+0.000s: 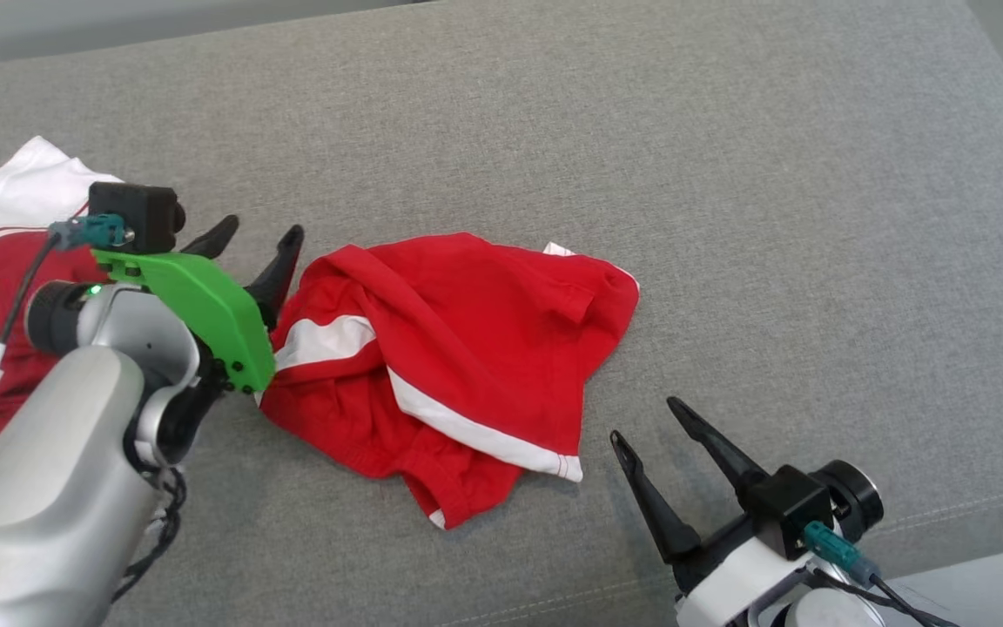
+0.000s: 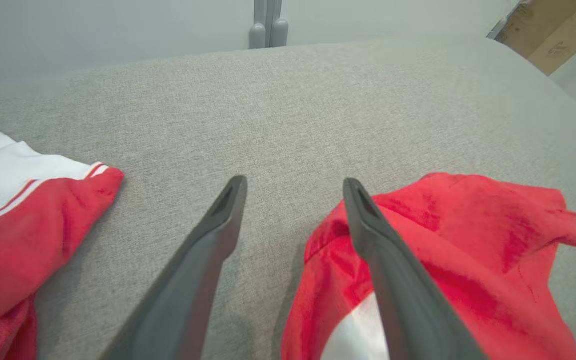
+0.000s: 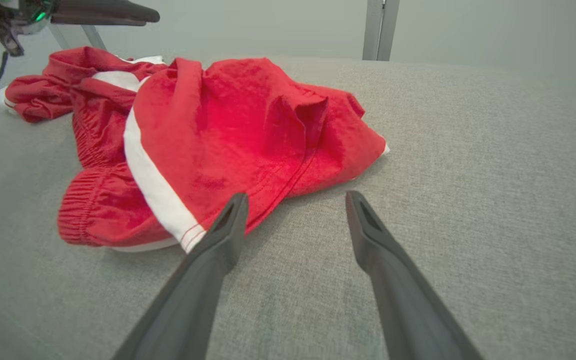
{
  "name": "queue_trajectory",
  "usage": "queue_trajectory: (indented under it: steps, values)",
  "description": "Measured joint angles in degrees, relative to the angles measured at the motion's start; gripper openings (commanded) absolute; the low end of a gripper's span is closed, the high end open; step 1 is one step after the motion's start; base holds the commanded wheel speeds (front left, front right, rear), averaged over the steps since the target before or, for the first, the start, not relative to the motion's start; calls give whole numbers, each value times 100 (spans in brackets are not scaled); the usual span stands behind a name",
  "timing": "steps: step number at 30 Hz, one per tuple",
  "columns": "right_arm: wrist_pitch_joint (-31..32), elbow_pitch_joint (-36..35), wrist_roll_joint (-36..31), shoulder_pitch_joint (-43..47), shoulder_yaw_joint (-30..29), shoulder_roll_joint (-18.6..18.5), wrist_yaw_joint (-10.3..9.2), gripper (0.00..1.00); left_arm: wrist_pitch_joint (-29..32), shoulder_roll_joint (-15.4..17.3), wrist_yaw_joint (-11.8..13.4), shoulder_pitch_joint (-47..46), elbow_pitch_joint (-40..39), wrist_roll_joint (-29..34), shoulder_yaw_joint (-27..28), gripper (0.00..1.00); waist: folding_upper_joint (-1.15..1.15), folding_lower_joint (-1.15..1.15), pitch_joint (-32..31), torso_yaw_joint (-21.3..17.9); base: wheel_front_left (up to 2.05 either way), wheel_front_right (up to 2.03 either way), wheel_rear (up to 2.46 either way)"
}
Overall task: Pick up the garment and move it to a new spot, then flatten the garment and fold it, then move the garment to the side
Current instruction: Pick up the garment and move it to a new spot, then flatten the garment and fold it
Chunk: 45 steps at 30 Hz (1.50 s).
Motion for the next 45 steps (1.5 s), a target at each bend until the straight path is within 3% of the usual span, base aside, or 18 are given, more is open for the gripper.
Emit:
queue_trajectory:
  steps: [6,18,27,28,30,31,32,33,34,35,36,37,45]
  values:
    - [1,511,-1,98,138,-66,66,100,-500,-467,183,650,-310,-238,87,100,0,0,-86,287,0,0,0]
    - [1,975,19,75,260,-23,120,97,-914,-717,263,1294,-493,-368,36,100,0,0,-189,801,0,0,0]
    - [1,1084,45,-114,453,55,169,82,-1040,-538,300,1474,-609,-315,103,100,0,0,-270,929,0,0,0]
    - [1,1089,56,-126,461,57,174,71,-1068,-539,300,1478,-639,-314,103,100,0,0,-275,925,0,0,0]
    - [1,1100,65,-141,469,60,174,61,-1069,-541,300,1483,-667,-310,103,100,0,0,-285,914,0,0,0]
    - [1,1112,71,-142,475,62,174,64,-1070,-539,301,1491,-675,-310,103,100,0,0,-291,909,0,0,0]
    - [1,1129,74,-142,488,65,174,76,-1070,-539,320,1536,-691,-309,103,100,0,0,-303,896,0,0,0]
    - [1,1134,81,-142,494,66,174,76,-1070,-537,332,1568,-694,-309,103,100,0,0,-308,890,0,0,0]
    - [1,1135,82,-142,499,67,174,67,-1070,-536,346,1595,-698,-309,103,100,0,0,-313,883,0,0,0]
    - [1,1143,101,-142,501,71,175,47,-1070,-533,347,1610,-704,-309,104,100,0,0,-318,877,0,0,0]
    - [1,1174,122,-142,511,78,175,16,-1070,-522,347,1634,-722,-309,115,100,0,0,-328,863,0,0,0]
    - [1,1188,123,-143,521,78,175,0,-1071,-511,348,1650,-734,-309,133,100,0,0,-334,853,0,0,0]
    - [1,991,435,-176,226,92,176,0,-1137,-431,394,1855,-1046,-385,353,100,0,0,-325,723,0,0,0]
